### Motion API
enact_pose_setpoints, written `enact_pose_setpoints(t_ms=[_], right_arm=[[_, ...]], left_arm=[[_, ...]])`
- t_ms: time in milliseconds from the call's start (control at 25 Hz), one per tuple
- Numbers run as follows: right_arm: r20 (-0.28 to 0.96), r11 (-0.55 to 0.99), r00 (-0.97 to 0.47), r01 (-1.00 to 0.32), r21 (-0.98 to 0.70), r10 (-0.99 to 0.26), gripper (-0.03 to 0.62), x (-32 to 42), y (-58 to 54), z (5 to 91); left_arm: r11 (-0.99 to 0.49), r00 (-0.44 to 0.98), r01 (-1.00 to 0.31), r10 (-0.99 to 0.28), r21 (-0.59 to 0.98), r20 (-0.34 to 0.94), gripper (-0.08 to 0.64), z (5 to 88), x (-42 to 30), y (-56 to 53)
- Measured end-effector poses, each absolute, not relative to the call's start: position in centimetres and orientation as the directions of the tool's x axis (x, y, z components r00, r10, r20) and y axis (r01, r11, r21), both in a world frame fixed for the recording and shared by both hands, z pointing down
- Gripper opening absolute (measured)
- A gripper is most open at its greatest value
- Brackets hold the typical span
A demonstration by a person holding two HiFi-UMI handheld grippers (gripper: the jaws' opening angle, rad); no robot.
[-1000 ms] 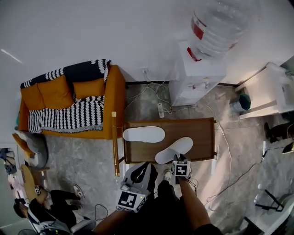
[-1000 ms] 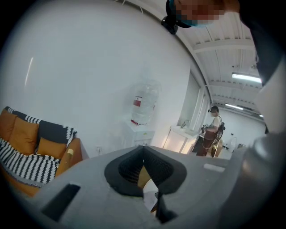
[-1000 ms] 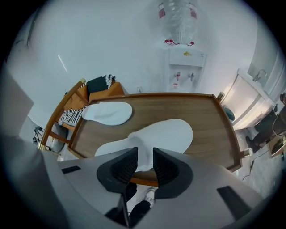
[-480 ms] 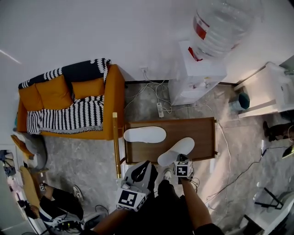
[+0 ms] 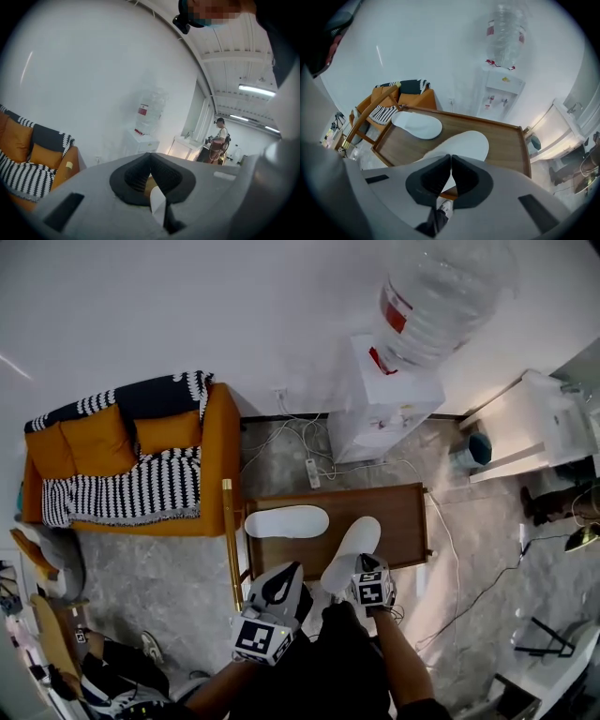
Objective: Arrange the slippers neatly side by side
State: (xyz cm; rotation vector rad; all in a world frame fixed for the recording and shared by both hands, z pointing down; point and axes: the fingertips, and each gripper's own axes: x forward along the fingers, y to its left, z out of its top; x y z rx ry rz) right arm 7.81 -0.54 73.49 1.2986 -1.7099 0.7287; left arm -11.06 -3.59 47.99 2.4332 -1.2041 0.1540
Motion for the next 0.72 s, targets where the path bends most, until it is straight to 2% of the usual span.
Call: enact_pose_setpoints(t_ms=[320, 720], right_arm=[[0.859, 0.428, -0.171, -0.901, 0.062, -0.483, 0.018, 8.5, -1.7, 71.3], [0.854, 0.576, -0.261, -0.816, 0.054, -0.45, 0.018, 10.4, -2.6, 71.4]], left_arm=[[-0.532, 0.611, -0.786, -0.746, 0.316, 0.265, 0.012, 47.2, -10.1, -3.4], [-0.449, 0.521, -0.847, -0.809, 0.286, 0.272, 0.012, 46.7, -7.5, -3.5]])
